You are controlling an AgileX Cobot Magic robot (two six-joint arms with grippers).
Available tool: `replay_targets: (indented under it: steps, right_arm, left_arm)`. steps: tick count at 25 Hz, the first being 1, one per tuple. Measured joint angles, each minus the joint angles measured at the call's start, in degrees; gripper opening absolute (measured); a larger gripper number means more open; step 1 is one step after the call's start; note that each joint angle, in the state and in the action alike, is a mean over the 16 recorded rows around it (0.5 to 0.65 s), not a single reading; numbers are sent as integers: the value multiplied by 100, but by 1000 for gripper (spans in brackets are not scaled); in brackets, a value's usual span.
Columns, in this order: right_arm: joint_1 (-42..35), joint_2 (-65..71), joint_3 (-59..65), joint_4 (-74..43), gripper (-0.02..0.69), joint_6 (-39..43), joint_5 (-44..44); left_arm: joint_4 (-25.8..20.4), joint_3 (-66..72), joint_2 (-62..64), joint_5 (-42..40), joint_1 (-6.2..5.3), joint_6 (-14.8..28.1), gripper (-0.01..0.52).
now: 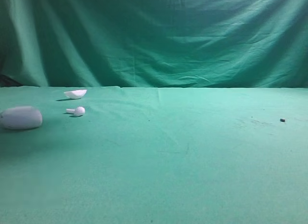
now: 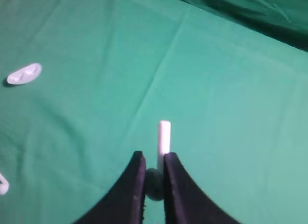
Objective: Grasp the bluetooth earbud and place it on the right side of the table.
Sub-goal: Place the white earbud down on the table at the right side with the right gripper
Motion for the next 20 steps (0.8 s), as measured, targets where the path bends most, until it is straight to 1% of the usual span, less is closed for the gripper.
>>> replay_targets:
  steps: [5, 12, 16, 20]
  right_arm:
    - [-474, -1035, 1933, -1, 84, 141, -571]
    - [-973, -1821, 4644, -1, 84, 358, -1917]
    - [-1133, -1829, 5670, -6, 84, 455, -2661]
    - [-1224, -1632, 6218, -15, 84, 495, -3184]
  left_arm:
    - [0, 0, 0, 0, 0, 0, 0]
    - [0, 0, 0, 0, 0, 0, 0]
    - [0, 0, 0, 0, 0, 0, 0]
    - [0, 0, 0, 0, 0, 0, 0]
